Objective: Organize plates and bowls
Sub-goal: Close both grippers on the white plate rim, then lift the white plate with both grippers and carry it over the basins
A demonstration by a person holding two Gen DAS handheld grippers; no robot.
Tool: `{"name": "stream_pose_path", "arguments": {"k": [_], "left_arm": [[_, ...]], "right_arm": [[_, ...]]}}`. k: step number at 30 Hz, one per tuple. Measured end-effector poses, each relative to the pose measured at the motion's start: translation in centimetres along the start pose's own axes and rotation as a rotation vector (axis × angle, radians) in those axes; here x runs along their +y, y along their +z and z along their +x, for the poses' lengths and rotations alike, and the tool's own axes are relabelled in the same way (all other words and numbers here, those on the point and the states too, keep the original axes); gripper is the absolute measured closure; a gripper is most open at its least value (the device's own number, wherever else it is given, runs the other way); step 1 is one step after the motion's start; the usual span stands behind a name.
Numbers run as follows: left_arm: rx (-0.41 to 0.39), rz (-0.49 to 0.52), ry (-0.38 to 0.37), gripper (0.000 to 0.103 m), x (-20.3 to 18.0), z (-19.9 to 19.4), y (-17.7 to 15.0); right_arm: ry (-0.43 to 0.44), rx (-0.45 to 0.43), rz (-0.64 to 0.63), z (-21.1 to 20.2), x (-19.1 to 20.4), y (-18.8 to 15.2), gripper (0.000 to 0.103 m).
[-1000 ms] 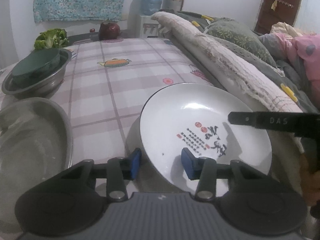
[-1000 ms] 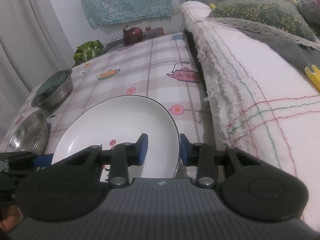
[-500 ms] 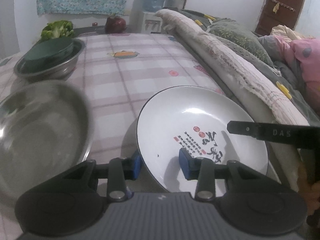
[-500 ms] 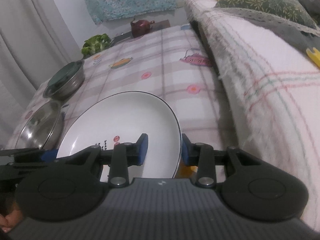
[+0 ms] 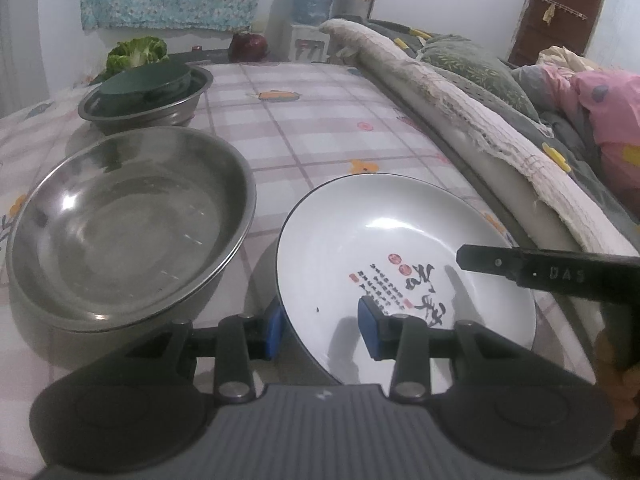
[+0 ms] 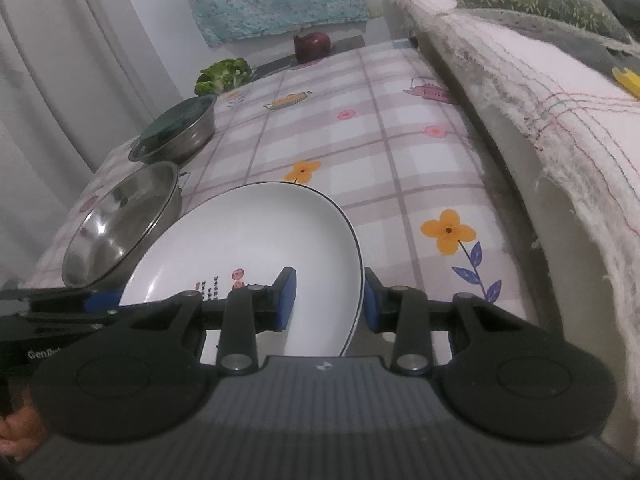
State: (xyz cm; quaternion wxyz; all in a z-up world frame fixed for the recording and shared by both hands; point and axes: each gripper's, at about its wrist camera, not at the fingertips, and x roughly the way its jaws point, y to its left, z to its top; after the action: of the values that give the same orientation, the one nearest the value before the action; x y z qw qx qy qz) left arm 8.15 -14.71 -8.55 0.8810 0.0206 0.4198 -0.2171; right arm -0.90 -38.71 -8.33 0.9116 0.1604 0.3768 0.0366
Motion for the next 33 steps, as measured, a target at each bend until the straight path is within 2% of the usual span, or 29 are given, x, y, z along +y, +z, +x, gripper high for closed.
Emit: {"name": "stream_pose_path", "arguments": {"k": [8, 20, 28, 33], "left_arm": [[-0.014, 0.022, 0.017, 0.062, -0.1, 0.6, -0.2], [-0.043, 0.035, 0.013, 0.047, -0.7, 1.4, -0.2], [-0.034, 0.006, 0.021, 0.048, -0.6, 1.1, 0.0], [-0.032, -0.01, 0.022, 0.048, -0.4, 0.8, 0.2]], "right_arm": [[-0.03, -0.014, -0.045, -0.8, 0.8, -1.6, 0.07], [-0.061, -0.054, -0.074, -0.7, 1.3, -2.3, 0.069], [-0.094, -0.075, -0.081, -0.6, 1.8, -2.3, 0.067], [-0.085, -0.074, -0.078, -0.7, 1.9, -2.2, 0.067]]}}
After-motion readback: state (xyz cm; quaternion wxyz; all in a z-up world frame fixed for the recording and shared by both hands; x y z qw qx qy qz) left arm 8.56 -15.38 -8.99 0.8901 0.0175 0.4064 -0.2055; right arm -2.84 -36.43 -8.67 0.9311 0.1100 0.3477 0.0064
